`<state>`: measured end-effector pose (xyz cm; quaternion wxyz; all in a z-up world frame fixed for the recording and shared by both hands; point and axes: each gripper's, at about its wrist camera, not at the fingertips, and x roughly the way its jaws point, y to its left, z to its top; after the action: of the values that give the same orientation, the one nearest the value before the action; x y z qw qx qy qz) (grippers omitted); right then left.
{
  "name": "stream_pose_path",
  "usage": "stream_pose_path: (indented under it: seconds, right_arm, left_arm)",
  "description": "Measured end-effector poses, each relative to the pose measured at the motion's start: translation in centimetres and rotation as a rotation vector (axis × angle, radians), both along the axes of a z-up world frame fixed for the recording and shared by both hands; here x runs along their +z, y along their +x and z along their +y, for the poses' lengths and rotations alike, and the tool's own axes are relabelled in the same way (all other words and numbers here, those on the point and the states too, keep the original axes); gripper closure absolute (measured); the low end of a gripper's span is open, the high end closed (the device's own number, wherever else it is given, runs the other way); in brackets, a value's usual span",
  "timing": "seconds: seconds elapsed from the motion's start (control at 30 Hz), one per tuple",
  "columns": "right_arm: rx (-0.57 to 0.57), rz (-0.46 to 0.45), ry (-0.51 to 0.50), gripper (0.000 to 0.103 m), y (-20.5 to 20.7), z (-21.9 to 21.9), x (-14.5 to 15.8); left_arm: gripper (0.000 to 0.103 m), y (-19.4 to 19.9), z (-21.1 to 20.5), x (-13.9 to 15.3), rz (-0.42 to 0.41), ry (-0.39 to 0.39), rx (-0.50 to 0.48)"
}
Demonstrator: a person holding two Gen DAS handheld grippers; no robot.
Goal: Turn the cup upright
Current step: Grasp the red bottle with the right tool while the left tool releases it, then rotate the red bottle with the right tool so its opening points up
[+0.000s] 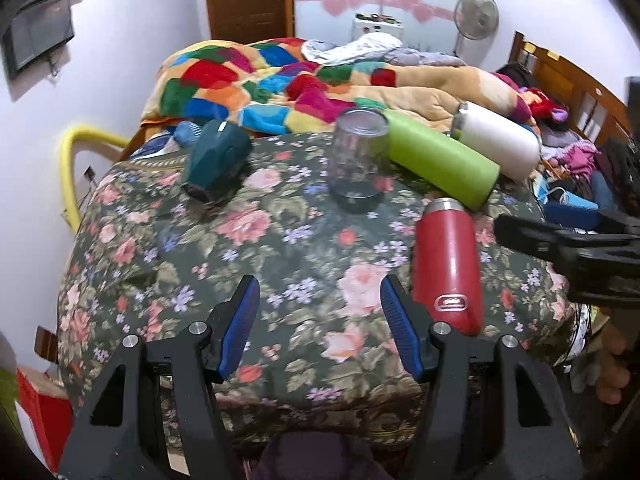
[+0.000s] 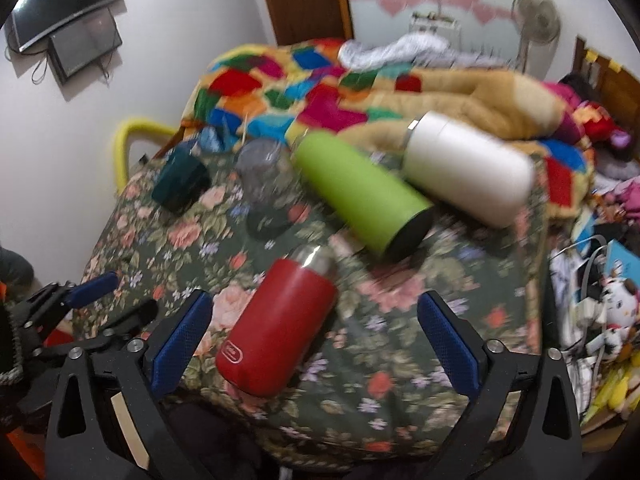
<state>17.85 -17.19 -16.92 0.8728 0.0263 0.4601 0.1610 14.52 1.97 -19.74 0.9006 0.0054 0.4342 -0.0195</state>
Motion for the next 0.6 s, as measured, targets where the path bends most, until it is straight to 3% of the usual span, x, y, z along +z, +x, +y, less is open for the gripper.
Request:
stream_pose_path:
  seconds: [0.37,0.6]
  right_arm:
    - [0.051,0.226,0.017,0.019,3.5,2.9,-4.8]
    - [0.063,0.279,-0.019,0.024,4.7,3.8,-6.4]
  left_arm:
    - [0.041,-1.0,1.0,-0.9,0.004,-0.026,0.026]
    - [0.041,-1.2,1.0,-1.2,0.008,-0.04,0.036]
